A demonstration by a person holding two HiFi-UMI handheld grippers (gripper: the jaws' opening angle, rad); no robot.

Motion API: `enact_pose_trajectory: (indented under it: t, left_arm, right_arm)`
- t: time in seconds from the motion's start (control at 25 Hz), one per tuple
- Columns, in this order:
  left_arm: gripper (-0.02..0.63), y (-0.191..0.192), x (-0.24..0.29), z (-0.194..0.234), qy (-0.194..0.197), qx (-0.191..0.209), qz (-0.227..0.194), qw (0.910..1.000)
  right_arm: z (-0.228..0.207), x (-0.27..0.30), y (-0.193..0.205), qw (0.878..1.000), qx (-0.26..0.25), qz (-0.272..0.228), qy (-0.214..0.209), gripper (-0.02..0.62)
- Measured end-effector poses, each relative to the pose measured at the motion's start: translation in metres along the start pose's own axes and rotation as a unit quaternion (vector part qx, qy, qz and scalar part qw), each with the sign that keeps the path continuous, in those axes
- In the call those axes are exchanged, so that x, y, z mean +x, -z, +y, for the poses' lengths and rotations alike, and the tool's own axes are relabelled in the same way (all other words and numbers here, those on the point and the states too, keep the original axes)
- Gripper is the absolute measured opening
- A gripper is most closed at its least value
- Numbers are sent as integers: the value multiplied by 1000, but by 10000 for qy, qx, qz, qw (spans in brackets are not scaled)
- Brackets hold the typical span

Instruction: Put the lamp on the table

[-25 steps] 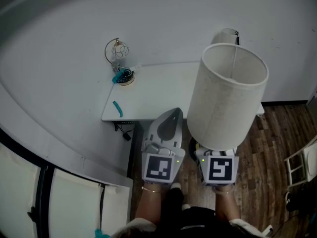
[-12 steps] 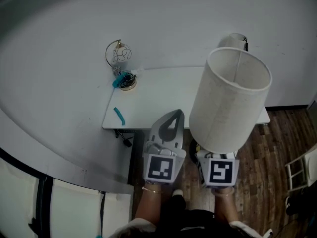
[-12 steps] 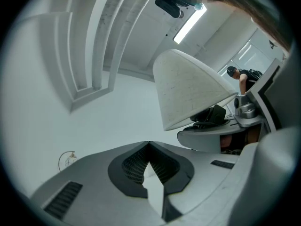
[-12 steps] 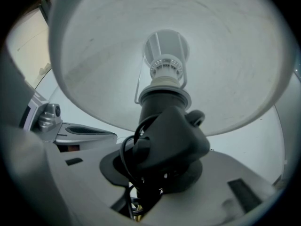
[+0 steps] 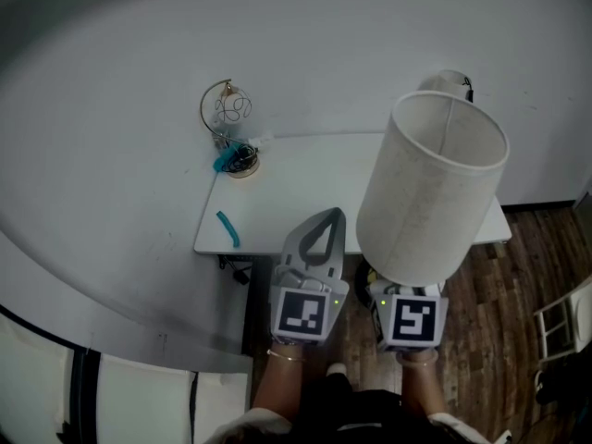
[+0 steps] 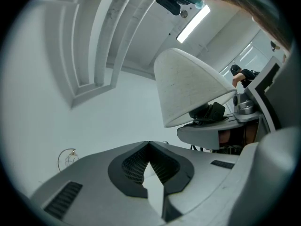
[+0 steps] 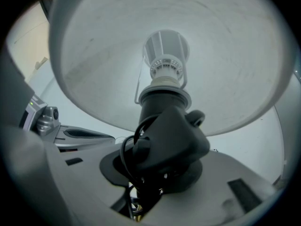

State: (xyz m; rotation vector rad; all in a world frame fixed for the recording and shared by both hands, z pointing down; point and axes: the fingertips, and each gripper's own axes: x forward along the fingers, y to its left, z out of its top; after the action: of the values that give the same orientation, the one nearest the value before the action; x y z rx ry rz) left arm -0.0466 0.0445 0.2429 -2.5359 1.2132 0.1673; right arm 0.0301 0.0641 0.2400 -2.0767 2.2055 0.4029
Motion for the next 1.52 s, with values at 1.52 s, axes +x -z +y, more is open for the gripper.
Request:
enact_pose_trajectory:
  t: [1.52]
  left_arm:
    - [-2,19,39,55,168,-143,-260,9994]
  right_arm:
    - [18,70,8,9998,-152,-78,58,127]
